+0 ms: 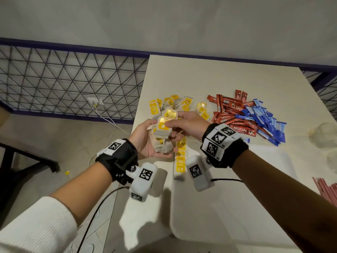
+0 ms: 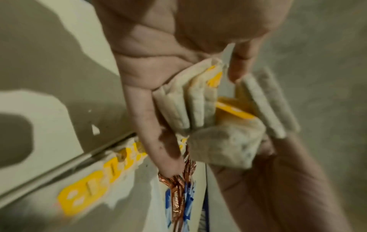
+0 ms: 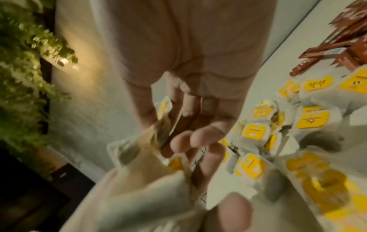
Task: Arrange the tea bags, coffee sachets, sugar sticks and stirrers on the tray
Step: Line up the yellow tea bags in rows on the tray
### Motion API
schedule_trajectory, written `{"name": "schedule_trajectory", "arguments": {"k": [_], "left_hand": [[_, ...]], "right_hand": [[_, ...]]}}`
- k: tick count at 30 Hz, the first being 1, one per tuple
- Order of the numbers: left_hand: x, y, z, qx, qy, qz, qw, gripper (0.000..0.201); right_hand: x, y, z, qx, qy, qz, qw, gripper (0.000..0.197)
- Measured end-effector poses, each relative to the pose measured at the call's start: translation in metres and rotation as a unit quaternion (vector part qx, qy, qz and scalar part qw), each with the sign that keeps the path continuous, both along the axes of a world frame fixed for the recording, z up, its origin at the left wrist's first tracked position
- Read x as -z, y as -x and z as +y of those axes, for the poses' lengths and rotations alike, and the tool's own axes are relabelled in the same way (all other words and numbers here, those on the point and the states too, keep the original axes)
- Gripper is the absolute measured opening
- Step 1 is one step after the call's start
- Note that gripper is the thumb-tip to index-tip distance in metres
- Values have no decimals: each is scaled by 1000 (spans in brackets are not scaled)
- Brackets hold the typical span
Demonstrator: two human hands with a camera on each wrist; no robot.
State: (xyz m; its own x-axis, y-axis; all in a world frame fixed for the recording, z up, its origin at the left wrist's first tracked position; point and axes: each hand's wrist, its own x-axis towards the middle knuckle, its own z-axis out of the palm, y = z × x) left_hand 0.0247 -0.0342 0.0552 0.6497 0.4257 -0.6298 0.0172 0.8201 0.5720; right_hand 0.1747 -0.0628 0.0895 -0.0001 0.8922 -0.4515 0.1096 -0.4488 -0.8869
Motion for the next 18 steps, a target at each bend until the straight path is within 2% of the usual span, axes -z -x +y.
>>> {"name": "schedule_trajectory", "arguments": {"k": [3,5,7,11,13,15,18], "left_hand": [[4,12,-13,11,10,-30,999,60],[8,18,-17,32,-37,11,999,48],[10,22,-20,18,-73,43,996,34],[12,29,-22,-26,-95,55,994,20],[13,32,-22,-36,-97,57,993,16],[15,33,-22,-34,-96,60,993,12],[18,33,-22,-5,-99,71,993,7]], "right_hand": [[12,13,-5,-23,-12,-57,998,13],[18,20,-9,-37,-33,-89,995,11],[25,26,-12,-47,-40,-102,993,12],[34,32,-19,-40,-12,-83,996,19],[36,33,-23,-24,13,-36,999,24],[38,32,-27,11,15,14,1000,24],[41,27,-33,68,-8,11,998,22]]}}
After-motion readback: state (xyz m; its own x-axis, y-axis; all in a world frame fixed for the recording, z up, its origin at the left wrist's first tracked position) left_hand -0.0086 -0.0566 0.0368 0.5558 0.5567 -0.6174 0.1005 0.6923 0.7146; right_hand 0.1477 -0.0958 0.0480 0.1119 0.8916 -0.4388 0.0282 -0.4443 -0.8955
